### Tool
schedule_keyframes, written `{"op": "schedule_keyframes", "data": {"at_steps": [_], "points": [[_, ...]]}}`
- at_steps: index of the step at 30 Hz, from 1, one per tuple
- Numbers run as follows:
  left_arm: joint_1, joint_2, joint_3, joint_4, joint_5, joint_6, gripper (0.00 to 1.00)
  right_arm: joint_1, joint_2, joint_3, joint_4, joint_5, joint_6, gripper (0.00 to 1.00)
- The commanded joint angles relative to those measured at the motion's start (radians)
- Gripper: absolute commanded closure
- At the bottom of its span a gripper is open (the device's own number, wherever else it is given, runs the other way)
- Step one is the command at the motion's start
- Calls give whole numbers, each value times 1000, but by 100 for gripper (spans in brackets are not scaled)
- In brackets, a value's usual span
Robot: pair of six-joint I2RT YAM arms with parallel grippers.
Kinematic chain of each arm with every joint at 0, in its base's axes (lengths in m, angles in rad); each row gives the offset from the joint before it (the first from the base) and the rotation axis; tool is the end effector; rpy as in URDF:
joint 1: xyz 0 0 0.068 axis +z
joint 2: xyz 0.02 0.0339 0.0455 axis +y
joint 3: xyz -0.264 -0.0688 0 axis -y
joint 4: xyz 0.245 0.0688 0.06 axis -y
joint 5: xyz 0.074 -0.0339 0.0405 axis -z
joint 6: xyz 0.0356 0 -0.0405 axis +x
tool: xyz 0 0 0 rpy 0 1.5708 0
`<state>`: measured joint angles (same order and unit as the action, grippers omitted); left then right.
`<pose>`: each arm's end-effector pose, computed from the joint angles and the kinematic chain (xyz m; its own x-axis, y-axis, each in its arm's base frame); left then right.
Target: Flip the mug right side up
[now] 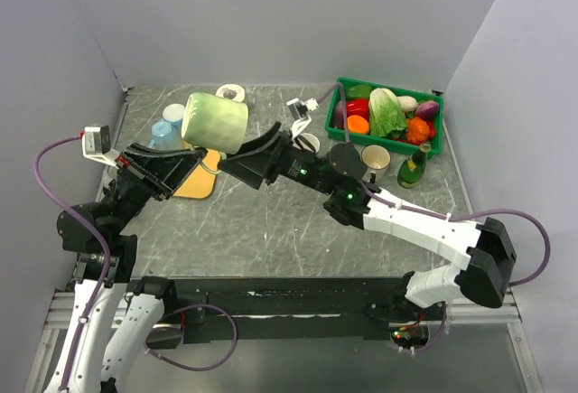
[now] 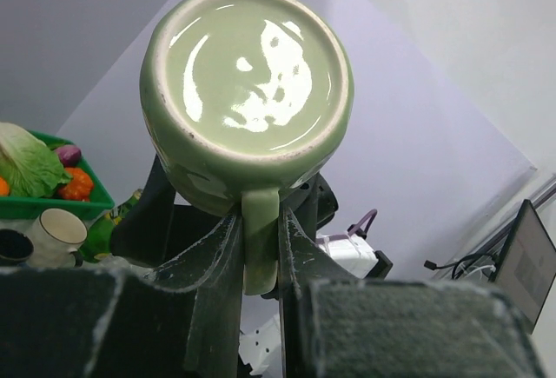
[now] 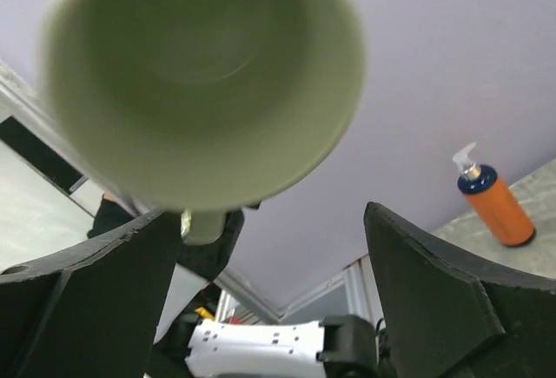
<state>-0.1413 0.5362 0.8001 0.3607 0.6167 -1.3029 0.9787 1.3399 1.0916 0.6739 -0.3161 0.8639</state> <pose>0.0936 -0.0341 0.4305 -0.4055 -0.7369 -0.5409 0.7117 0.1169 -0.6927 0.1638 0.2634 0.4130 -0.5702 0.4472 -0.6891 -0.7901 -0.0686 0.6092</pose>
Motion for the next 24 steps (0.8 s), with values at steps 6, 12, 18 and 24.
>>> {"op": "schedule_keyframes", "data": {"at_steps": [6, 12, 18, 24], "points": [[-3, -4, -13, 195, -23, -56, 99, 37, 53, 123, 18, 83, -92, 14], [-9, -1, -58, 254, -37, -91, 99, 44, 45, 111, 7, 159, -98, 21], [-20, -7, -64, 232, -48, -70, 99, 43, 57, 131, -5, 181, -97, 39], [-26, -13, -82, 219, -31, -56, 99, 43, 68, 134, 1, 181, -77, 62]]}}
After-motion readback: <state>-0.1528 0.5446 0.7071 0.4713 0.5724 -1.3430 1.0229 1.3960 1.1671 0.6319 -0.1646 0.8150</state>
